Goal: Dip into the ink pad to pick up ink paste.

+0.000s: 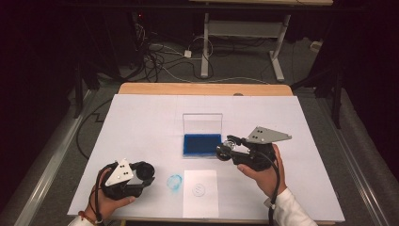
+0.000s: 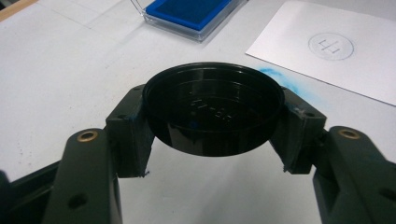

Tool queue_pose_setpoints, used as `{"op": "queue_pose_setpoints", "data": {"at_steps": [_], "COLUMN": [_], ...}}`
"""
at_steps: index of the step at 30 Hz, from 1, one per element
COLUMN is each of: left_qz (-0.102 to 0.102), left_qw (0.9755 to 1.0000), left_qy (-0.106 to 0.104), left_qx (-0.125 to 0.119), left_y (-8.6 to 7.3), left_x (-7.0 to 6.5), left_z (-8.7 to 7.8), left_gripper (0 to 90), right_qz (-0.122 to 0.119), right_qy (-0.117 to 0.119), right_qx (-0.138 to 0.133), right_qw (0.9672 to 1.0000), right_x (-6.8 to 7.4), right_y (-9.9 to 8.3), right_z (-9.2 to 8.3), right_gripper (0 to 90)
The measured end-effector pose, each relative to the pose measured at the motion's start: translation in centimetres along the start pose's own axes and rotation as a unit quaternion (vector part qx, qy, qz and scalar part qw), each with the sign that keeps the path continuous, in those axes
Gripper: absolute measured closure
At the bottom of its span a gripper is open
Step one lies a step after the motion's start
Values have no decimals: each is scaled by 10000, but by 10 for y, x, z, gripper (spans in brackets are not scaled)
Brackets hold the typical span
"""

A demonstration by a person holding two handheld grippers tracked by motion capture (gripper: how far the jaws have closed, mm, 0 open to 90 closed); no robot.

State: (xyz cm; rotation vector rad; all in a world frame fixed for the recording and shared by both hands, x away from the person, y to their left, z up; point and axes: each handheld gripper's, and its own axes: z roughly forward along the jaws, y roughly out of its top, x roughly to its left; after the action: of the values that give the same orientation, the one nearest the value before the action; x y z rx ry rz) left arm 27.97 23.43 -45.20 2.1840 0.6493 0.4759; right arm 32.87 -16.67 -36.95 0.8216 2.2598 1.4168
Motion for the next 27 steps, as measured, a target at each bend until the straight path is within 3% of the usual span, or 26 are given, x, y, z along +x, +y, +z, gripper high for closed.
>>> {"op": "queue_pose_setpoints", "data": {"at_steps": [11,17,27], "left_qz": [16,14,8], "left_qw": [10000,10000,10000], "left_qy": [-31,-34,-56], "left_qx": [65,57,80], "left_y": [1,2,1], "left_x": [-1,-2,-3], "left_z": [3,3,3], "left_gripper": [370,370,370], "right_qz": [-136,-309,-373], "right_qy": [88,-25,-99], "right_qx": [160,317,475], "right_qw": [9997,9990,9981], "right_x": [1,-4,-11], "right_y": [12,32,53], "right_z": [10,13,31], "right_gripper": [573,573,573]}}
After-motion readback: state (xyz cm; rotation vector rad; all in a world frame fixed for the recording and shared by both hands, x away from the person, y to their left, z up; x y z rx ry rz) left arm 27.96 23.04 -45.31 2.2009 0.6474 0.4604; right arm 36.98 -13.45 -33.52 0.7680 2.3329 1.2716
